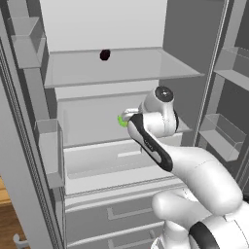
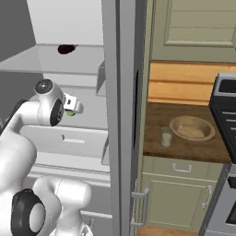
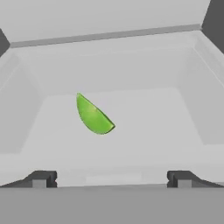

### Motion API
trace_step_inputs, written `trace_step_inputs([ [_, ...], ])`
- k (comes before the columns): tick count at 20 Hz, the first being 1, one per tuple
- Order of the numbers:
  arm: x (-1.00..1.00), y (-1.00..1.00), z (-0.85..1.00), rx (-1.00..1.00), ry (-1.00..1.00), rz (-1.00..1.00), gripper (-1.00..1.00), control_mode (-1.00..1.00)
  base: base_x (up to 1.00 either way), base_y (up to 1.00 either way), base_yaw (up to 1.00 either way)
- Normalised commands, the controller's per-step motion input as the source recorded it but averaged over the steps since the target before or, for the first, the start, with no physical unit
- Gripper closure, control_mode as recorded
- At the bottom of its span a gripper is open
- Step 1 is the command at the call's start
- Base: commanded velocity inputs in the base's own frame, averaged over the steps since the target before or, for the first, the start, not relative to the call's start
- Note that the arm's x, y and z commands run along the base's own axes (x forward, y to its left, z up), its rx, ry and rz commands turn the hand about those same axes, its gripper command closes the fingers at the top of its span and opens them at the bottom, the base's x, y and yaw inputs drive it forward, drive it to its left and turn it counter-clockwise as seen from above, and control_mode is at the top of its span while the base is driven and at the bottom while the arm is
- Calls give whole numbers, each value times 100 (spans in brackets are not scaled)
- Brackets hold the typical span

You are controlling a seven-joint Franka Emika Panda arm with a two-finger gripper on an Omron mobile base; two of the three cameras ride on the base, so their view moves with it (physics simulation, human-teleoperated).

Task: Grab a lemon wedge from the fridge and one ice cube from the ice bowl, and put them in the glass of lemonade.

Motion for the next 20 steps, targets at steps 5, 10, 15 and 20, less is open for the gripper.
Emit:
trace_step_inputs([
  [5,38,0,-42,-1,0,2,-100,-100,0,0,0],
  [10,17,0,-4,-2,0,19,-100,-100,0,0,0],
  [15,37,0,7,-2,2,14,-100,-100,0,0,0],
  [20,44,0,-5,-2,0,0,-100,-100,0,0,0],
])
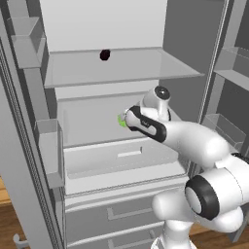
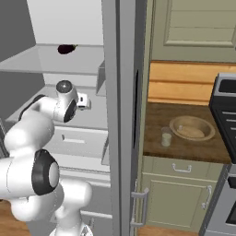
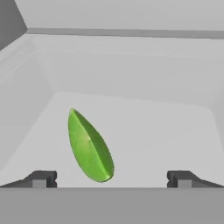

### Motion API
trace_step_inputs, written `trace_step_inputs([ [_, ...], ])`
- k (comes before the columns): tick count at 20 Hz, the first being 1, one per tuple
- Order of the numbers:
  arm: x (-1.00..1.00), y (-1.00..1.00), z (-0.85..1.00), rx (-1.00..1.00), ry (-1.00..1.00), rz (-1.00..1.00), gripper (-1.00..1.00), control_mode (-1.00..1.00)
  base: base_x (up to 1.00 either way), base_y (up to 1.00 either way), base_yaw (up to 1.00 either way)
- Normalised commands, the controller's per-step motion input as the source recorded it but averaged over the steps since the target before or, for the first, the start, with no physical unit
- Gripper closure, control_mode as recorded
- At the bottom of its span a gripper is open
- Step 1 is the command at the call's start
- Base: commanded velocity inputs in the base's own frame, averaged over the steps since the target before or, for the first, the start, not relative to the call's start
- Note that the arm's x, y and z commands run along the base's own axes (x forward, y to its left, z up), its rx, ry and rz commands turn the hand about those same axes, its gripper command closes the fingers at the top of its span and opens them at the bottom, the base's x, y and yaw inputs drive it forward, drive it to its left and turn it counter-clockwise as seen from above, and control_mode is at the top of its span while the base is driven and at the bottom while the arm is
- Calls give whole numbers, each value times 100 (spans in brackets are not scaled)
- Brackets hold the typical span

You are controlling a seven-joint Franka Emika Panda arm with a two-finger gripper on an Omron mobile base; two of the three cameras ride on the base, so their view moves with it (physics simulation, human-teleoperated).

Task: Grab a lemon wedge from the fridge and one ice cube from the ice bowl, and put them in the glass of lemonade.

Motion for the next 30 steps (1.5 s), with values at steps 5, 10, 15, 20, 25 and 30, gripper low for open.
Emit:
trace_step_inputs([
  [5,23,6,-10,-4,2,3,-100,-100,0,0,0],
  [10,21,8,-36,0,0,5,-100,-100,0,0,0],
  [15,17,11,-19,-1,0,5,-100,-100,0,0,0],
  [20,21,12,7,-4,1,0,-100,-100,0,0,0],
  [25,16,17,0,-5,8,9,-100,-100,0,0,0],
  [30,4,8,-4,-3,1,13,-100,-100,0,0,0],
])
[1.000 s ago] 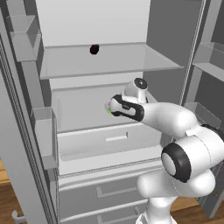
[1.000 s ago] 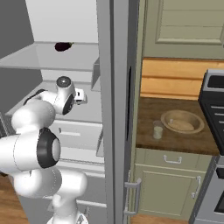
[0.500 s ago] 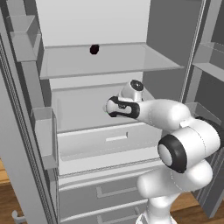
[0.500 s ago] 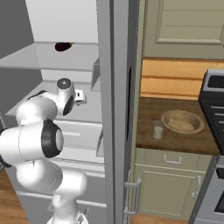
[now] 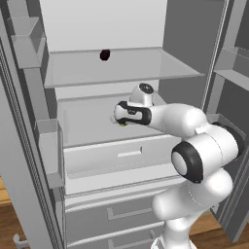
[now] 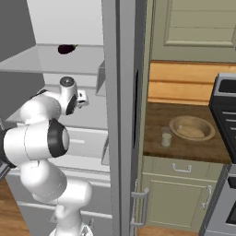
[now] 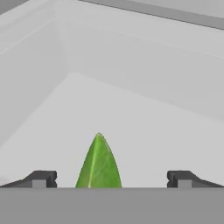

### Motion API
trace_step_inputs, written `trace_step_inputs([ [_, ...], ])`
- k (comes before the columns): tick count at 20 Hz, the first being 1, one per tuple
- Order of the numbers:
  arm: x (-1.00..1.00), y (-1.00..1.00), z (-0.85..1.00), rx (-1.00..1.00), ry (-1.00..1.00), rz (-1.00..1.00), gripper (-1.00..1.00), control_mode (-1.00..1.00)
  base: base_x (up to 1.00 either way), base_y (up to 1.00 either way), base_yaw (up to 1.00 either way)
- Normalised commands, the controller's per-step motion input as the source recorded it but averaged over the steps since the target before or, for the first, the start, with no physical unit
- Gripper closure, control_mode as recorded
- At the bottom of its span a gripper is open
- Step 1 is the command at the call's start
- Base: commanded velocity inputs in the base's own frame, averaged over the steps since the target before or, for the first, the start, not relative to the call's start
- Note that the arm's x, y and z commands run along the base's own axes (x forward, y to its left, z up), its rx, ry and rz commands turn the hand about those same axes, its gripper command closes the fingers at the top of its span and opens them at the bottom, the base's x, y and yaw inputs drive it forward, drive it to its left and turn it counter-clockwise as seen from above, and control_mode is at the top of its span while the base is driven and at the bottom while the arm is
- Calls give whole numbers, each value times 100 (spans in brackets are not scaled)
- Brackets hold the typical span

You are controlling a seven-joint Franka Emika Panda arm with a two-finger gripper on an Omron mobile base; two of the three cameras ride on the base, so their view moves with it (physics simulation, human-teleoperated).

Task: Grab a lemon wedge from the fridge and one ice cube from the ice bowl, and put them in the glass of lemonade.

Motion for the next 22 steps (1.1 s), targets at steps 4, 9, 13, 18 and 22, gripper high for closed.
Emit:
trace_step_inputs([
  [4,0,0,-10,0,0,5,-100,-100,0,0,0],
  [9,-10,0,-28,0,0,0,-100,-100,0,0,0],
  [13,-1,0,-44,0,0,0,-100,-100,0,0,0],
  [18,-1,0,-13,0,-1,0,-100,-100,0,0,0],
  [22,0,1,0,0,0,0,100,-100,0,0,0],
])
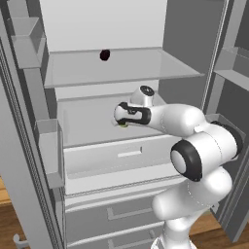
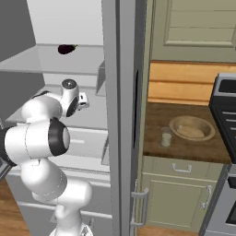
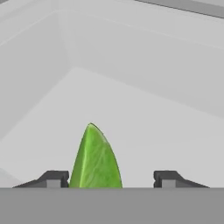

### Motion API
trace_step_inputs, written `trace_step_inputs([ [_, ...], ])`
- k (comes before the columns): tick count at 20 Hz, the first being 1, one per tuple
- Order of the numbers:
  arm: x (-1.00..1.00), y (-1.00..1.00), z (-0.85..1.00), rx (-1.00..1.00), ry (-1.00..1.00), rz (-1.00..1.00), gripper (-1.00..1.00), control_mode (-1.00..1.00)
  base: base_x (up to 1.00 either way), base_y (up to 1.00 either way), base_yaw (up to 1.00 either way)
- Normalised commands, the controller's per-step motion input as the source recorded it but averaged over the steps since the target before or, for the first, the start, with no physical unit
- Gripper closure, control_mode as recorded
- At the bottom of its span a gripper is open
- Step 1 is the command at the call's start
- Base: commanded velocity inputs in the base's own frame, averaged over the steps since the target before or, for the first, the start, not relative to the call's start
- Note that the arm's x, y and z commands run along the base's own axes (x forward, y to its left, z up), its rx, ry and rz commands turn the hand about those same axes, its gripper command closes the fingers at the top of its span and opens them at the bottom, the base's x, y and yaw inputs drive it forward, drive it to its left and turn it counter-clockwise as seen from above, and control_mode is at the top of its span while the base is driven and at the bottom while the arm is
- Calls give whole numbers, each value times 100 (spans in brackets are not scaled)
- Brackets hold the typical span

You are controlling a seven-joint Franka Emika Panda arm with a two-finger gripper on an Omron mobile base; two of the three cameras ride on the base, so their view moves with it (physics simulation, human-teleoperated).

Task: Grab a lemon wedge from the fridge and one ice cube from the ice bowl, and put them in the glass of lemonade.

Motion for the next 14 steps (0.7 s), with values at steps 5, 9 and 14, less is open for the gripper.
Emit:
trace_step_inputs([
  [5,0,0,0,0,0,0,100,-100,0,0,0],
  [9,-6,0,0,0,0,0,100,-100,0,0,0],
  [14,-36,0,0,0,-1,0,100,-100,0,0,0],
])
